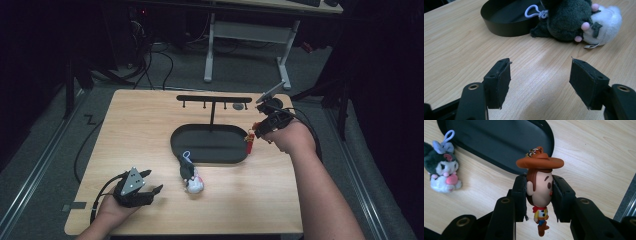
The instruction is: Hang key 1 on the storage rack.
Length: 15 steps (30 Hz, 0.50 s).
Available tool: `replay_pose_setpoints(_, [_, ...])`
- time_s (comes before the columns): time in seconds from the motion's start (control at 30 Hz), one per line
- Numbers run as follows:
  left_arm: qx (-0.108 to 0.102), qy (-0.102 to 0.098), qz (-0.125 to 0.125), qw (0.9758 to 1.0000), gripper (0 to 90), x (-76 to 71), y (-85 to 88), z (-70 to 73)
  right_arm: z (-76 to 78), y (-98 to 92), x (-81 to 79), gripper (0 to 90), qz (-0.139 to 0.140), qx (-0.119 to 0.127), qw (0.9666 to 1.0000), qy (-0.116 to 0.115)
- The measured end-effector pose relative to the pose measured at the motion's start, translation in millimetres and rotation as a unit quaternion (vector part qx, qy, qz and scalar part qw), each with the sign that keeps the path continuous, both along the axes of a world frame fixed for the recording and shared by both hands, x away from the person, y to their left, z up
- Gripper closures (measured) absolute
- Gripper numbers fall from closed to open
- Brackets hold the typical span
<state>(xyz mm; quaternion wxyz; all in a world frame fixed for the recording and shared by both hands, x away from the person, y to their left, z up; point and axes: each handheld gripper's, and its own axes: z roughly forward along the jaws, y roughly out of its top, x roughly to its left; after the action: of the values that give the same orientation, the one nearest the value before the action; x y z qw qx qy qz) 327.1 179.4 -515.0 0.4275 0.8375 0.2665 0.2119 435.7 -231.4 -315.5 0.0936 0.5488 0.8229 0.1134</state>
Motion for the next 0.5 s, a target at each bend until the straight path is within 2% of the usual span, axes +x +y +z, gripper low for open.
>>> replay_pose_setpoints(0.5, [-0.002, 0.002, 0.0, 1.0, 33.4, 0.3, 0.4, 0.1, 6.2, 3.6, 18.1, 67.1, -0.009, 0.006, 0.9999, -0.011])
